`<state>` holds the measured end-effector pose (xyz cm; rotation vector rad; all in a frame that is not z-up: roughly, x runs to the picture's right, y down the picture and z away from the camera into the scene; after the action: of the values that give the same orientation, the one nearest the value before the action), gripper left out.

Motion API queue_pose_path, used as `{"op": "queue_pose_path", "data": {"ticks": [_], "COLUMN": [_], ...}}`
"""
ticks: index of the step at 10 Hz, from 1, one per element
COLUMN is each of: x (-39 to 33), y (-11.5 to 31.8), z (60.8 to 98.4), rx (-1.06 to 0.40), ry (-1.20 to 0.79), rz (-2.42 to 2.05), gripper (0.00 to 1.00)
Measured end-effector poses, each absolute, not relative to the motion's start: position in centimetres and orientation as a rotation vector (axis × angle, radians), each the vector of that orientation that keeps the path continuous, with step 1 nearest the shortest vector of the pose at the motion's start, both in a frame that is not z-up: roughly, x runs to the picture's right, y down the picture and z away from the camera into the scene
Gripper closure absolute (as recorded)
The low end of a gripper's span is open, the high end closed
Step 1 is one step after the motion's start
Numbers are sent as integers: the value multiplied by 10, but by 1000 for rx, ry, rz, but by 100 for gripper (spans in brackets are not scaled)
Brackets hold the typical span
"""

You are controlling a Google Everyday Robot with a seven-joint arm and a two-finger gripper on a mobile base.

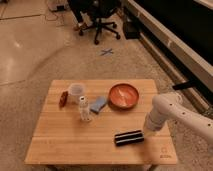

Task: Push the eraser across the table

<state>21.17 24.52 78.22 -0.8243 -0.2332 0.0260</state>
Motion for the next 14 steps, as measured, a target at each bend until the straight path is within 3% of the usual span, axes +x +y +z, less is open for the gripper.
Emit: {"op": "queue_pose_path", "data": {"ticks": [7,14], "x": [183,229], "y": [251,238], "z": [773,792], "rx": [-865,-824], "ry": [-333,-266], "rz": [9,11], "gripper": [100,100]}}
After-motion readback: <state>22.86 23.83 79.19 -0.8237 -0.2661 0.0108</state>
